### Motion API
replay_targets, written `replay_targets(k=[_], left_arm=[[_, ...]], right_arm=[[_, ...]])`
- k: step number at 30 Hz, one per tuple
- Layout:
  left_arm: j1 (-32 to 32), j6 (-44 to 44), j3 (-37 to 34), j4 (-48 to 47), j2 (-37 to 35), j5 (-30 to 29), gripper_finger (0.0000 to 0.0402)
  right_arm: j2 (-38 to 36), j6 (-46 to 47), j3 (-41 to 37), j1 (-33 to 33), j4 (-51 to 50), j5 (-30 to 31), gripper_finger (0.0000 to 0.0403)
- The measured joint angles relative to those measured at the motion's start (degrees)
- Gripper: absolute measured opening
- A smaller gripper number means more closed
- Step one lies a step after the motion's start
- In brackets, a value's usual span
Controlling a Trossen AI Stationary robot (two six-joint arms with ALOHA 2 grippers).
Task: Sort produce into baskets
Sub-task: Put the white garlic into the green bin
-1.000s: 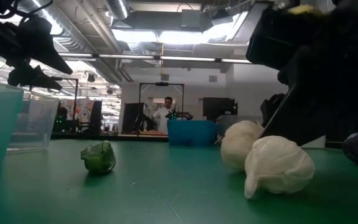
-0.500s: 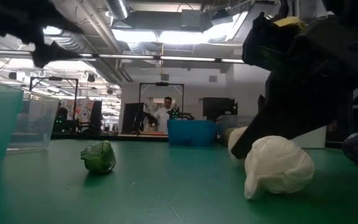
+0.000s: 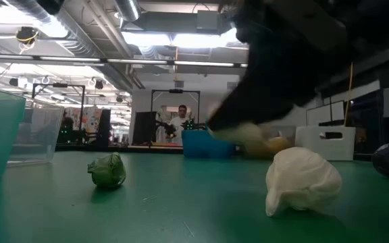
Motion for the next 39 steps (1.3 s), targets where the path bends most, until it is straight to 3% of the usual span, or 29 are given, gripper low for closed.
replay_targets(k=[8,15,21,29,39], left_arm=[[-5.4,1.2,0.0,0.3,0.0,0.6,0.0329],[-5.8,2.4,0.0,0.3,0.0,-0.9,0.0329],[-5.8,3.0,0.1,0.3,0.0,-1.0,0.0329],[-5.8,0.2,0.1,0.3,0.5,-0.9,0.0329],[-5.8,4.2,0.1,3.7,4.0,-0.7,0.0329]], right_arm=[[0.0,-10.6,6.9,-3.8,0.0,-1.0,0.0138],[1.1,-19.7,13.8,-7.5,8.7,-8.8,0.0144],[9.2,-25.8,24.9,-8.9,11.9,-15.4,0.0144],[20.8,-32.0,43.3,-9.8,8.3,-26.4,0.0145],[26.6,-31.9,51.2,-11.4,6.7,-31.8,0.0145]])
